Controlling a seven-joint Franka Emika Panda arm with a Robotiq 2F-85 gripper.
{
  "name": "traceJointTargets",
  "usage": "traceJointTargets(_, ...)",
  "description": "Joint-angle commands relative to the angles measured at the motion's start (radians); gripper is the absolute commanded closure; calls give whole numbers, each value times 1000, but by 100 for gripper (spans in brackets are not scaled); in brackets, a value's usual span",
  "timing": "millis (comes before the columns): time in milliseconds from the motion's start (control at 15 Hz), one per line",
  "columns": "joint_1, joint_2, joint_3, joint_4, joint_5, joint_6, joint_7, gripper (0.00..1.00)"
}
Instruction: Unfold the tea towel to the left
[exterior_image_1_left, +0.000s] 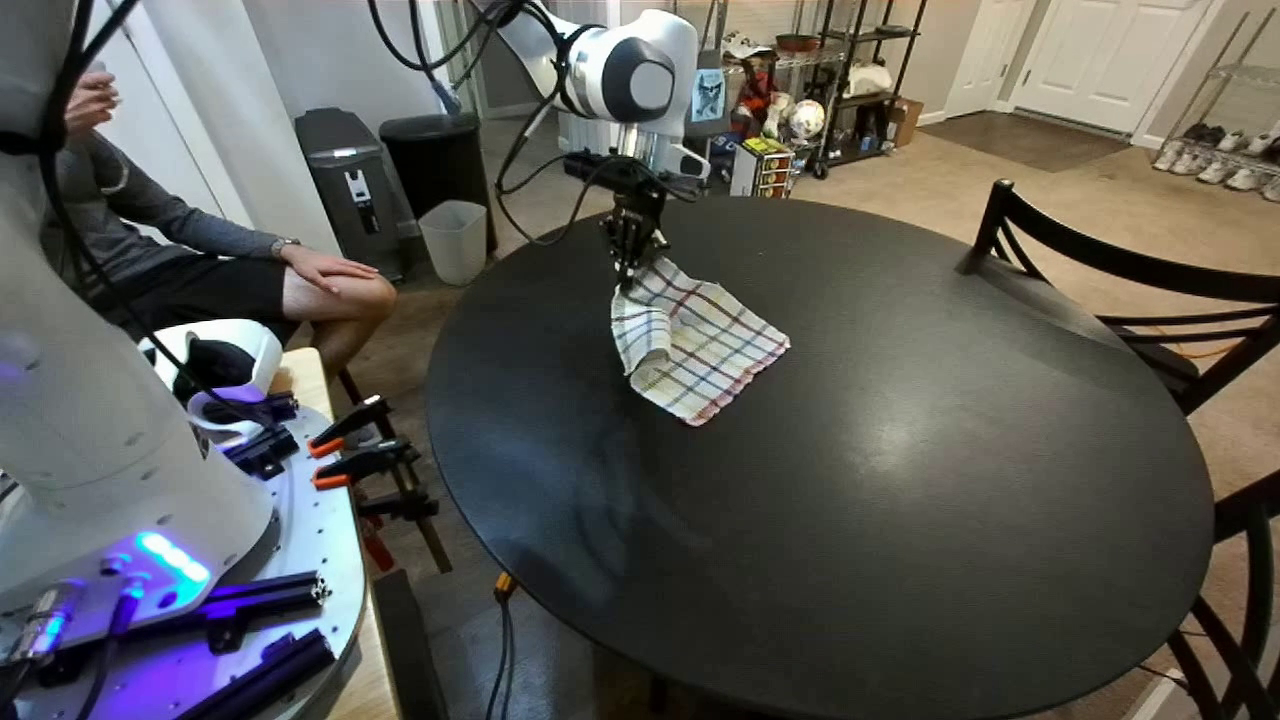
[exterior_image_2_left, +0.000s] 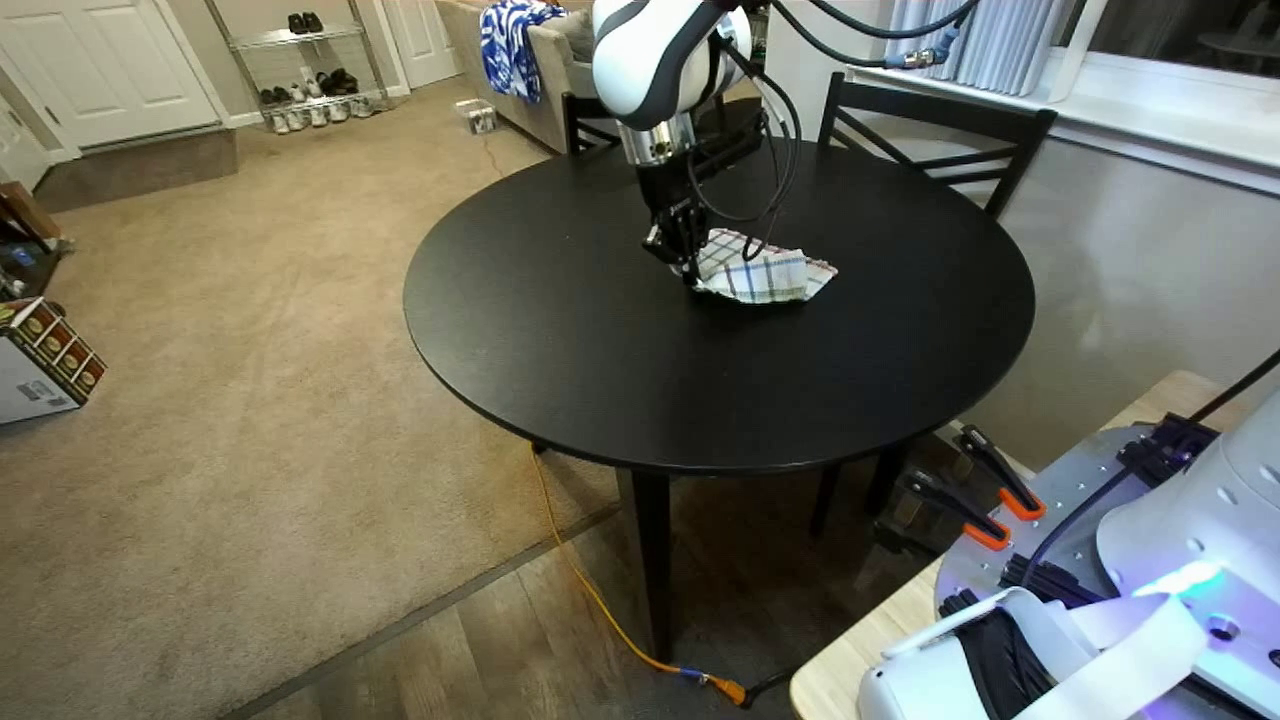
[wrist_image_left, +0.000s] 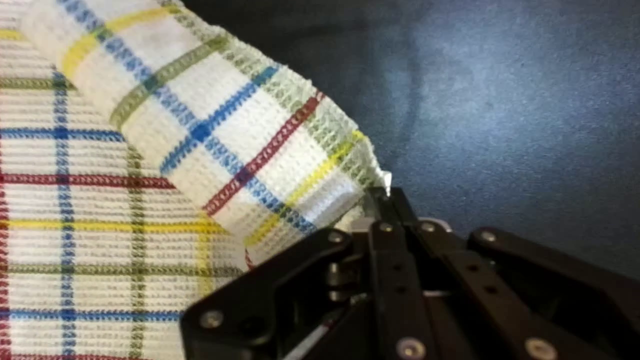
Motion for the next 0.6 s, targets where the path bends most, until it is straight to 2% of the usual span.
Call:
traceJointTargets(0, 25, 20, 5, 21, 7, 17, -19, 98)
traceJointTargets(533, 31, 81, -2, 107, 14, 3, -24, 94)
